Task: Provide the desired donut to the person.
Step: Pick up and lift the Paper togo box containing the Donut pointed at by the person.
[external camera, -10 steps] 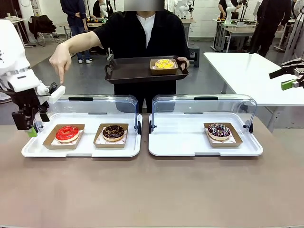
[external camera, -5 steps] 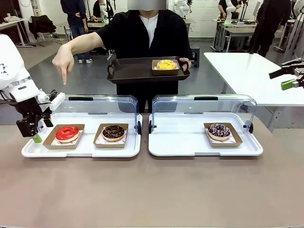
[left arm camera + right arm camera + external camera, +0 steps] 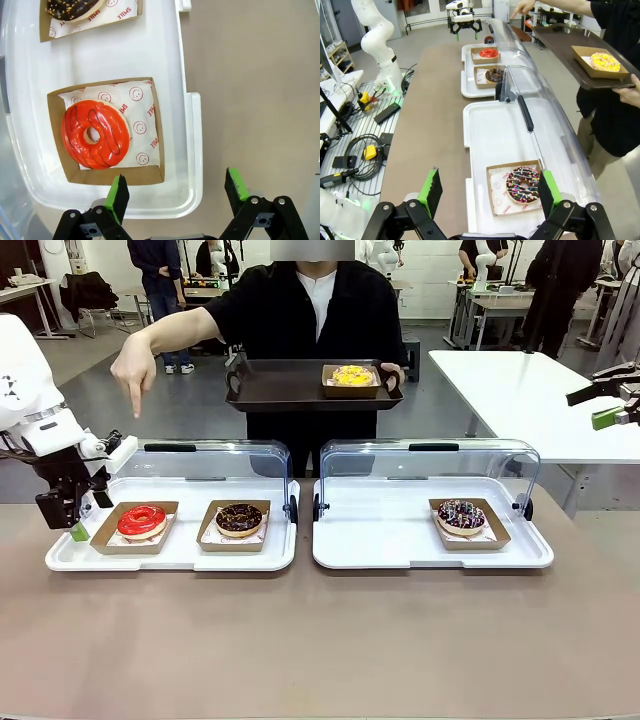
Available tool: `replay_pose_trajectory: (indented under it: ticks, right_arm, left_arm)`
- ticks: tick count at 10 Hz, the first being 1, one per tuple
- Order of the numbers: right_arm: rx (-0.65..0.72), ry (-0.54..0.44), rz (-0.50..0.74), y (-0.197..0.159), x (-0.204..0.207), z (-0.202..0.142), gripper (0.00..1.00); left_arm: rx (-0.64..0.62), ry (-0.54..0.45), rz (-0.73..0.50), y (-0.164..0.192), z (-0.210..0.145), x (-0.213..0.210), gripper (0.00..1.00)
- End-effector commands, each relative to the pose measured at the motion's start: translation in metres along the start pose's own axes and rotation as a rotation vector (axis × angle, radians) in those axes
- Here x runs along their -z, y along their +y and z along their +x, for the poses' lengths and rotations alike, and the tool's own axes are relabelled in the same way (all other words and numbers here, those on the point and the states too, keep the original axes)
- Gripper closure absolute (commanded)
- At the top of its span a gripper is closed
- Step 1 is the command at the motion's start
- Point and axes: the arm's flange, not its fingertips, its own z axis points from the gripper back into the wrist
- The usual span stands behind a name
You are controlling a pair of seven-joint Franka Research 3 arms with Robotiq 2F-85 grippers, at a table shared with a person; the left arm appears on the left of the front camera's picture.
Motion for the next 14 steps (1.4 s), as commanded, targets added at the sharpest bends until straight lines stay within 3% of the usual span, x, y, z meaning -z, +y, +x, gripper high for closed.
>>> replay_pose_trajectory:
  ticks: [1, 4, 10, 14]
  right_arm:
    - [0.004, 0.003, -0.004, -0.001, 0.001, 0.000, 0.00]
    - [0.004, 0.003, -0.004, -0.001, 0.001, 0.000, 0.00]
    - [0.004, 0.003, -0.004, -0.001, 0.001, 0.000, 0.00]
    - [0.004, 0.003, -0.004, -0.001, 0.001, 0.000, 0.00]
  left_arm:
    - [-0.003, -0.002, -0.002, -0.001, 0.000, -0.003, 0.00]
    - [-0.021, -0.047, 0.001, 0.004, -0.006, 0.014, 0.00]
    - [-0.004, 0.068, 0.015, 0.014, -0.018, 0.056, 0.00]
    - [-0.025, 0.071, 0.032, 0.019, -0.022, 0.064, 0.00]
